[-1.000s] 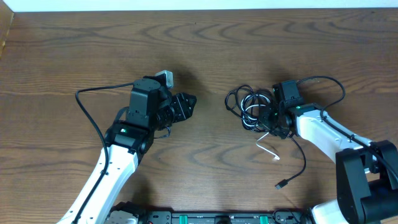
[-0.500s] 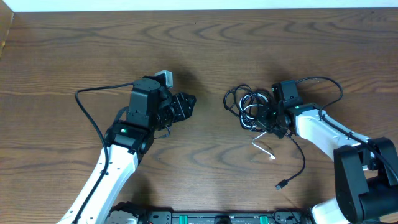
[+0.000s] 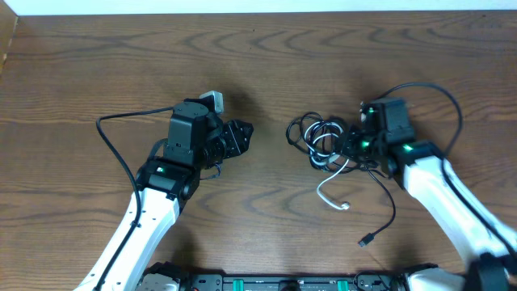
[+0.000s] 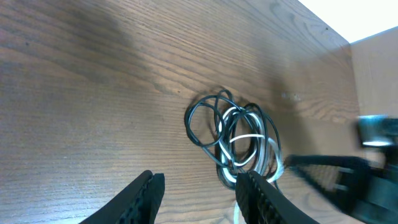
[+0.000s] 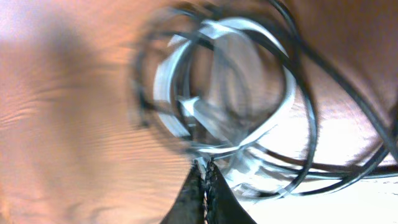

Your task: Untangle cables

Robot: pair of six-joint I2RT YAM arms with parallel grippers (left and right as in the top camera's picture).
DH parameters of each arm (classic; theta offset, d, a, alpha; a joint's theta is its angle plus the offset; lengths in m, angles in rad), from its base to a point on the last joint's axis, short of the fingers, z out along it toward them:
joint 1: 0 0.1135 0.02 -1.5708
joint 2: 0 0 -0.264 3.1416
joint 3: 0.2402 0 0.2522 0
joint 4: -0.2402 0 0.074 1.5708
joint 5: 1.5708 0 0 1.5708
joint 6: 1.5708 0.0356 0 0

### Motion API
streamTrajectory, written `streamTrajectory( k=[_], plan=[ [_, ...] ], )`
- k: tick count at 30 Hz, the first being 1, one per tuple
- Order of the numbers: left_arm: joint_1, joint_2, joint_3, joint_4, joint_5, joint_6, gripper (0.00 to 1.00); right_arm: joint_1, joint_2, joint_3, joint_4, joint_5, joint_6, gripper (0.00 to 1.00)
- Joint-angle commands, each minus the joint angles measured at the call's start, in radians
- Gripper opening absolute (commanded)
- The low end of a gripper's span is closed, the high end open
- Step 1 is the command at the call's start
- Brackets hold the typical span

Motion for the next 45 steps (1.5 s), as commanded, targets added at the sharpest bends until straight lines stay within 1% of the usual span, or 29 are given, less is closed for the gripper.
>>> streamTrajectory(
  k=[1, 5, 9, 26, 34, 39, 42, 45],
  plan=[
    [-0.002, 0.004, 0.005, 0.000, -0.013, 0.014, 0.45, -0.006, -0.121, 0.017, -0.011, -0.014, -0.101, 0.01],
    [-0.002, 0.004, 0.005, 0.000, -0.013, 0.014, 0.45, -0.006, -0.217, 0.017, -0.014, -0.006, -0.122, 0.01],
    [-0.002, 0.004, 0.005, 0.000, -0.013, 0.014, 0.45, -0.006, -0.249, 0.017, -0.017, -0.003, -0.125, 0.01],
    [-0.002, 0.004, 0.005, 0.000, -0.013, 0.014, 0.45, -0.006, -0.203, 0.016, -0.164, 0.008, -0.111, 0.01],
    [-0.002, 0.004, 0.005, 0.000, -0.008, 0.013, 0.45, -0.006, -0.171, 0.016, -0.171, 0.008, -0.042, 0.01],
    [-0.002, 0.004, 0.005, -0.004, -0.005, -0.040, 0.45, -0.006, -0.171, 0.016, -0.167, 0.008, -0.031, 0.01],
    [-0.002, 0.004, 0.005, -0.004, -0.005, -0.040, 0.45, -0.006, -0.171, 0.016, -0.159, 0.008, 0.001, 0.01],
    [-0.002, 0.004, 0.005, -0.005, -0.005, -0.103, 0.45, -0.006, -0.171, 0.016, -0.154, 0.008, 0.023, 0.01]
  ],
)
